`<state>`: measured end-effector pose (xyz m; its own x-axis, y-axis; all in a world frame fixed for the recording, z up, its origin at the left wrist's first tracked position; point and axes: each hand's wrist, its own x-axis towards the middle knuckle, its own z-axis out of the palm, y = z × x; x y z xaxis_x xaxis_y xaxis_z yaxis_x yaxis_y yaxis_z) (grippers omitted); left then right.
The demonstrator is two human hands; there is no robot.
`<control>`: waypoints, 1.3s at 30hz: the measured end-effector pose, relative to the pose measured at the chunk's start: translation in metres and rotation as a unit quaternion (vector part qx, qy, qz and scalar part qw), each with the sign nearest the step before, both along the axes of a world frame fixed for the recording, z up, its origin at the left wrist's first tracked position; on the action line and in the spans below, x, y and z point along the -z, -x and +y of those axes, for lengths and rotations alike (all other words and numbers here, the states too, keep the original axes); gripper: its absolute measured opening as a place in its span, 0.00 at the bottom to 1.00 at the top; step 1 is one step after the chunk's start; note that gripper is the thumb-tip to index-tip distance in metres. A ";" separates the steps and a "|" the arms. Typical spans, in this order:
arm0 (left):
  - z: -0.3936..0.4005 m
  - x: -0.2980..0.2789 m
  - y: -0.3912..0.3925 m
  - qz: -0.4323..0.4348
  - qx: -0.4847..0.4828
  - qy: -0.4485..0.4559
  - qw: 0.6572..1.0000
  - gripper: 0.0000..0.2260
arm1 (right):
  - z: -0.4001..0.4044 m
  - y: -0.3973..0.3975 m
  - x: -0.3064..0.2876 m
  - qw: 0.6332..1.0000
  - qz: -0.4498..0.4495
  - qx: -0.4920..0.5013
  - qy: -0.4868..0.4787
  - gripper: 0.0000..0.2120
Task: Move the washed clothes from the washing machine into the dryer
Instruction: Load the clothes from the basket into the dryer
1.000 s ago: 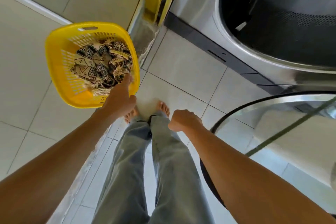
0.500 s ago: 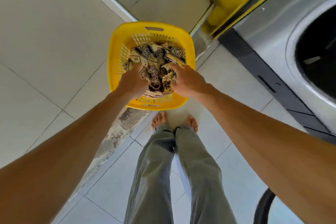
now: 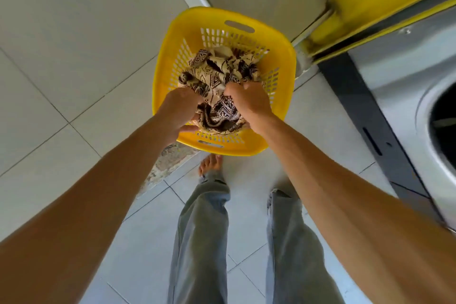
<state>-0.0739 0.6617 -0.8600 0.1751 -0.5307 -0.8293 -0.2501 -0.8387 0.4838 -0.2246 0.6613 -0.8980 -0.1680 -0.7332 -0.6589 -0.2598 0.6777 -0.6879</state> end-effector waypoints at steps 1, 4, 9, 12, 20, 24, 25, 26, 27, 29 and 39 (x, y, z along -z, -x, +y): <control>0.000 -0.005 0.002 0.021 -0.025 -0.003 0.999 0.11 | 0.008 0.006 -0.019 0.999 -0.034 0.027 -0.008 0.18; 0.004 -0.023 0.010 0.113 -0.109 -0.007 0.988 0.38 | 0.034 0.028 -0.061 0.970 -0.215 0.099 -0.046 0.09; 0.023 -0.045 0.061 0.270 -0.076 0.031 0.959 0.27 | 0.082 0.069 -0.094 0.860 -0.476 0.170 -0.065 0.28; 0.041 -0.059 0.105 0.254 -0.068 0.080 0.961 0.16 | 0.093 0.095 -0.101 0.902 -0.393 0.180 -0.007 0.20; 0.087 -0.100 0.256 0.340 -0.077 0.094 0.932 0.26 | 0.126 0.247 -0.115 0.890 -0.407 0.198 0.057 0.36; 0.101 -0.103 0.349 0.372 0.015 0.074 0.925 0.17 | 0.157 0.343 -0.110 0.878 -0.413 0.237 0.055 0.32; 0.104 -0.100 0.371 0.364 0.040 0.069 0.928 0.16 | 0.164 0.367 -0.105 0.884 -0.381 0.264 0.064 0.29; 0.106 -0.095 0.392 0.346 0.056 0.061 0.934 0.18 | 0.171 0.389 -0.101 0.891 -0.348 0.281 0.074 0.25; 0.109 -0.093 0.412 0.325 0.068 0.055 0.942 0.19 | 0.178 0.412 -0.097 0.899 -0.315 0.294 0.082 0.19; 0.112 -0.086 0.448 0.282 0.129 0.053 0.949 0.20 | 0.188 0.460 -0.094 0.901 -0.276 0.322 0.090 0.09; 0.090 -0.065 0.516 0.213 0.239 0.092 0.943 0.26 | 0.173 0.638 -0.091 0.885 -0.131 0.442 0.070 0.08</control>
<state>-0.5895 0.7515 -0.7947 -0.4490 -0.6057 -0.6570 -0.3282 -0.5720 0.7517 -0.8631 0.8342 -0.8072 -0.5718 -0.4689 -0.6732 0.5093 0.4404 -0.7393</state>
